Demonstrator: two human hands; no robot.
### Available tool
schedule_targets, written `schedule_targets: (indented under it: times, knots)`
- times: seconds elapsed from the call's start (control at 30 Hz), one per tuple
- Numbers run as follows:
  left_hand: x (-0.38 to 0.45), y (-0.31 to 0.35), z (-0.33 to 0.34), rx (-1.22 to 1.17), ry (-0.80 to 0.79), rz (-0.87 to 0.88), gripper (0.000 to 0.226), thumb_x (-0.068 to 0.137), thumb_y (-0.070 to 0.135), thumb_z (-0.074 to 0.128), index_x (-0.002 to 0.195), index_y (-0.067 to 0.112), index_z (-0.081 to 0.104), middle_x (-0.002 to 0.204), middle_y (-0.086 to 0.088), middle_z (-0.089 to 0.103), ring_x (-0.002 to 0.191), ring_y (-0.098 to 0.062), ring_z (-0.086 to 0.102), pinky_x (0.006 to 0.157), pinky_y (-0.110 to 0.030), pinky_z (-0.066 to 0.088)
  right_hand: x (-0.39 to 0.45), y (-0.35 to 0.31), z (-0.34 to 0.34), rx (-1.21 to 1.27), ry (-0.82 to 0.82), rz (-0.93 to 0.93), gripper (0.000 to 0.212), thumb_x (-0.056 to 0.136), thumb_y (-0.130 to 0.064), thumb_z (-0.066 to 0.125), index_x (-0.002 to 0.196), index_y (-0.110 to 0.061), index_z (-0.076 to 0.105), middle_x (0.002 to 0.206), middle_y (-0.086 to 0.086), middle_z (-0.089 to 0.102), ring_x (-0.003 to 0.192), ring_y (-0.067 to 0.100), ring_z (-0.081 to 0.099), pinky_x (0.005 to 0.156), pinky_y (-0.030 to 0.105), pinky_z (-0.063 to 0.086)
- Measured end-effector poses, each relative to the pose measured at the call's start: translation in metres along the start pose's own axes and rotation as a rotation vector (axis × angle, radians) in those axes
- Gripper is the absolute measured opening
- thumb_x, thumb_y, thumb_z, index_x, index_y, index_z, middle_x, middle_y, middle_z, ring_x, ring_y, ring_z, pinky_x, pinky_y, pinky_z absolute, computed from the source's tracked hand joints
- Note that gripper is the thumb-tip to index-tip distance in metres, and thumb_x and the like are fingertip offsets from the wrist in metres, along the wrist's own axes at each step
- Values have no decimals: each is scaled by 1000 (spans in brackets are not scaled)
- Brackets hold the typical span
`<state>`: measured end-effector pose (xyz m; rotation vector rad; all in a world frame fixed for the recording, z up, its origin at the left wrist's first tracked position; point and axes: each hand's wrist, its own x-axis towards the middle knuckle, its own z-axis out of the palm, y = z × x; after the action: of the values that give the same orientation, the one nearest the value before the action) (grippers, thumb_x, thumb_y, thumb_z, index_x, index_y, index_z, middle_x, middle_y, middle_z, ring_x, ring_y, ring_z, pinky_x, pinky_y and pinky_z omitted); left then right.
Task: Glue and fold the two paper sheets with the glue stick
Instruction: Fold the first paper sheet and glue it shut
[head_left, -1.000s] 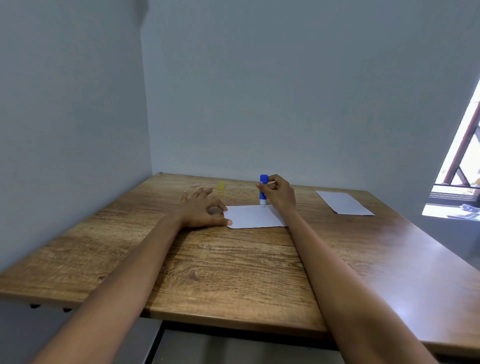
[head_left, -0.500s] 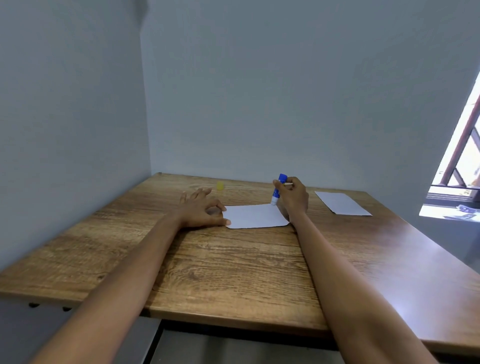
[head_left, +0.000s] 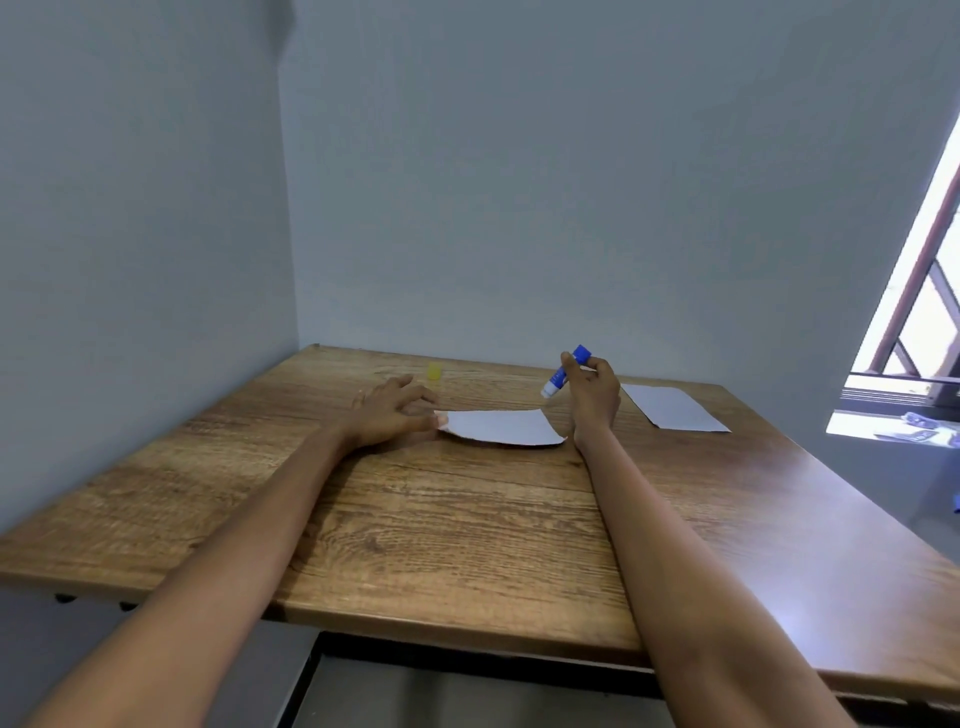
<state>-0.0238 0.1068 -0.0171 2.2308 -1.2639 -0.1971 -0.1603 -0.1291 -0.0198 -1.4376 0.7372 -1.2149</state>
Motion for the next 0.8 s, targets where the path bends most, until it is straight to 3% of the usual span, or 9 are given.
schedule_targets:
  times: [0.1,0.2,0.27,0.37,0.47,0.6,0.8]
  knots:
    - [-2,0,-3,-128,83,16,12,89,48,55,100,51,58,156,1,24,145,-18,14,116,-58,9,-6,-3,1,-71,-108,-63,23,84,-39,67,97,-22,59,79,-14,59,73,-3,54,59,18,36]
    - [4,4,-1,-92,304,50,18,95,40,49,100,37,66,148,3,38,138,-17,31,115,-55,10,-7,-2,-2,-148,-158,-134,25,84,-40,67,98,-20,60,78,-11,61,70,1,56,58,19,37]
    - [13,23,2,-82,416,136,23,95,37,50,105,29,69,140,2,47,130,-16,43,112,-48,18,-6,0,-3,-185,-157,-168,25,85,-39,66,98,-18,61,79,-8,62,71,5,57,58,19,38]
    - [36,64,17,203,155,224,26,93,29,55,116,23,66,134,-1,53,125,-19,48,107,-38,31,-2,1,-6,-202,-154,-203,24,85,-37,67,98,-17,61,77,-7,62,72,9,57,58,19,38]
    - [51,90,39,387,-73,181,36,94,27,53,128,16,58,137,-6,50,126,-22,46,105,-36,36,1,3,-4,-220,-187,-233,21,84,-34,69,93,-17,61,69,-9,59,68,9,56,58,19,39]
    - [53,92,48,385,-165,141,42,93,33,52,131,16,54,134,-8,49,120,-24,48,98,-36,40,3,6,1,-254,-251,-267,22,82,-34,71,96,-18,64,68,-11,60,63,0,55,56,16,38]
    - [53,86,52,413,-178,187,42,95,38,47,136,30,48,135,-7,44,124,-22,42,87,-34,33,5,9,5,-293,-262,-278,25,80,-35,72,98,-17,66,70,-8,62,63,2,56,57,16,39]
